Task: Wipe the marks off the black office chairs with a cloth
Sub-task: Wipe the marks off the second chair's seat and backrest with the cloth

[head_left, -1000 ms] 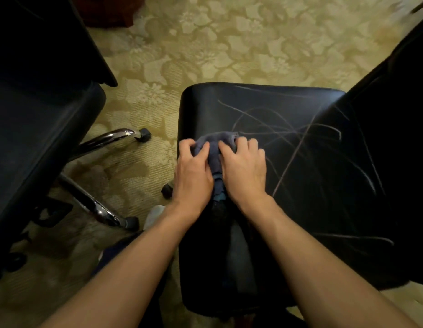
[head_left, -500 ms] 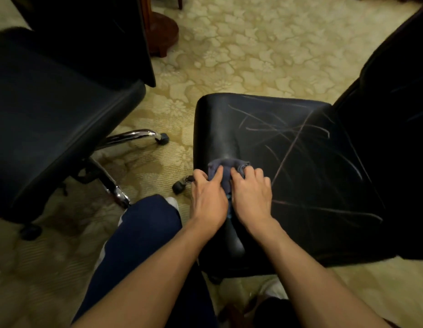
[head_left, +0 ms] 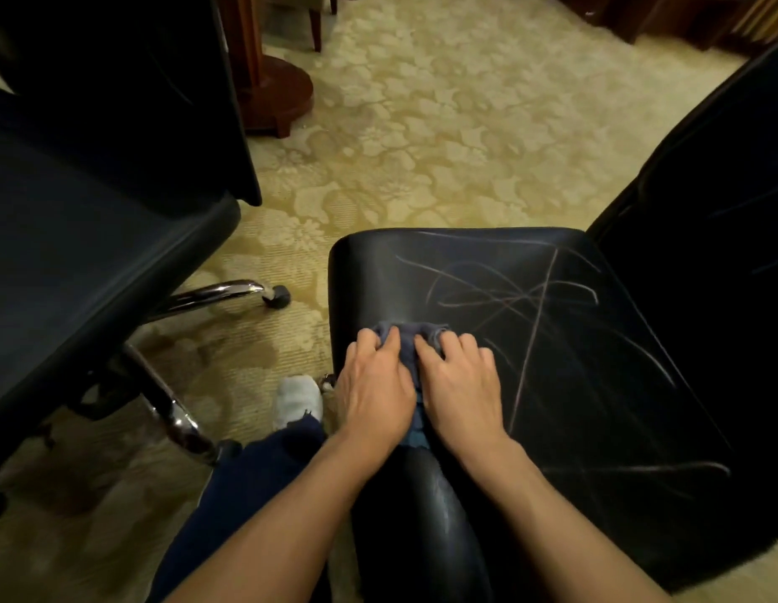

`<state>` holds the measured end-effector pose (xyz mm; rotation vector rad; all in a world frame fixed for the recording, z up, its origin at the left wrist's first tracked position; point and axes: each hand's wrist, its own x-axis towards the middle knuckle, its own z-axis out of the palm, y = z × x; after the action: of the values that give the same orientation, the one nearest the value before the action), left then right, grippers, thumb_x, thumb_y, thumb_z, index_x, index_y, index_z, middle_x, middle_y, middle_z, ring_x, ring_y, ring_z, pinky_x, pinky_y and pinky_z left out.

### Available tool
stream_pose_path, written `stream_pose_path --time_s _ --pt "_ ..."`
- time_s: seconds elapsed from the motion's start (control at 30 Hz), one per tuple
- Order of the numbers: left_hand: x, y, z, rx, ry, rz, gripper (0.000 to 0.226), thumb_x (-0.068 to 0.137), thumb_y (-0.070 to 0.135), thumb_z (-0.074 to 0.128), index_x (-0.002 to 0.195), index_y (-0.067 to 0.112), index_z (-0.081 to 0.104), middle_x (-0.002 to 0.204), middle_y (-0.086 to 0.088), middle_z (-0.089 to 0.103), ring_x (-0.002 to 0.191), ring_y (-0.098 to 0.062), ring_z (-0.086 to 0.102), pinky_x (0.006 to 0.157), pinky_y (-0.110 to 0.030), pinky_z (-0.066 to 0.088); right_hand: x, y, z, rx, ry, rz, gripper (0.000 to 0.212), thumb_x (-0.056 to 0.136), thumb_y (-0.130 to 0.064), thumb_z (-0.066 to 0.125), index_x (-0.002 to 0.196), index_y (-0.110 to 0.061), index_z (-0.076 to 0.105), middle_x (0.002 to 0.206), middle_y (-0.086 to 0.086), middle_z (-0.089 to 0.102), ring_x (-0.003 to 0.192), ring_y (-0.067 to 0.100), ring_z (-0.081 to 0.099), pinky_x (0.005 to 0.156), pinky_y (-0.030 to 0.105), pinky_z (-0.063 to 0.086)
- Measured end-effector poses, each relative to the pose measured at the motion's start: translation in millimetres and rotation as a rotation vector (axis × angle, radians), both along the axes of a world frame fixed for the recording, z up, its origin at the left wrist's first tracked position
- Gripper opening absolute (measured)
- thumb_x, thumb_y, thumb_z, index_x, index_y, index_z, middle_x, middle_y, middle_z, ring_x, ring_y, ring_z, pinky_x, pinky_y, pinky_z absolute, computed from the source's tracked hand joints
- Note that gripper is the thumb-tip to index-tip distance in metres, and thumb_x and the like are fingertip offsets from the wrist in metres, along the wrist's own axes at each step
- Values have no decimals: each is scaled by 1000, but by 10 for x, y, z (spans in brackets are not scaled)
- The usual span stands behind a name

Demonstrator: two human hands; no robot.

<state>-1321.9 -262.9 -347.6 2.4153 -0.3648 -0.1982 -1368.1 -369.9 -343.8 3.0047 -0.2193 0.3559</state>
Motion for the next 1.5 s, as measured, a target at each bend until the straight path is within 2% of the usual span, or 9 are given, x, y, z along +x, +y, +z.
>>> stream_pose_path --time_s 0.1,0.27,0.4,0.53,0.67,0.8,0.97,1.27,1.5 --pt "480 -171 -12 -47 -47 41 46 98 17 46 143 14 50 119 -12 51 114 -29 50 92 -41 44 408 -181 -7 52 -15 20 51 59 -15 84 108 -11 70 90 8 61 75 30 55 59 35 45" --pt "1187 -313 -99 -29 -187 -1 42 97 18 49 138 13 56 111 -14 52 107 -34 53 86 -44 44 1189 -410 26 37 6 34 30 63 -14 80 92 -12 71 88 11 61 74 35 56 58 36 43" --pt "1794 -453 -114 55 -171 58 37 98 18 45 131 16 60 116 -17 52 110 -37 52 83 -42 43 1859 -506 12 30 54 38 22 91 -18 55 109 -12 65 115 14 57 102 38 52 76 42 40" --pt "2119 -600 -89 88 -78 77 31 98 18 42 120 16 63 121 -16 50 114 -37 52 83 -40 42 2239 -580 31 14 110 15 29 97 -21 44 120 -15 60 124 12 51 114 35 46 87 41 37" --pt "2063 -630 -71 75 -58 82 30 96 18 43 118 15 63 122 -15 51 114 -36 52 84 -41 42 2162 -581 25 55 101 -23 29 97 -22 44 119 -14 61 122 12 51 113 34 45 88 39 36" --pt "1609 -440 -153 97 -184 -40 41 93 20 46 131 13 59 114 -14 53 107 -34 53 84 -43 44 1670 -464 14 76 39 -44 19 81 -15 64 100 -11 67 102 14 58 90 36 55 70 38 41" --pt "987 -182 -249 137 -375 -162 55 77 29 39 116 6 70 84 -10 57 72 -31 59 54 -37 49 899 -361 -53 133 -38 9 36 72 -20 69 106 -11 70 91 8 61 76 29 56 61 35 45" --pt "1347 -362 -170 254 -397 -182 54 84 30 38 123 4 66 95 -15 59 84 -35 59 66 -41 47 1344 -567 -51 60 -28 65 13 73 -20 67 83 -13 70 84 11 61 72 34 57 57 34 43" --pt "2117 -851 1 293 -316 -163 32 97 26 45 118 12 65 119 -14 56 109 -36 56 85 -41 43 2103 -971 58 126 78 8 29 100 -24 43 112 -10 66 116 17 58 108 37 51 86 42 39"
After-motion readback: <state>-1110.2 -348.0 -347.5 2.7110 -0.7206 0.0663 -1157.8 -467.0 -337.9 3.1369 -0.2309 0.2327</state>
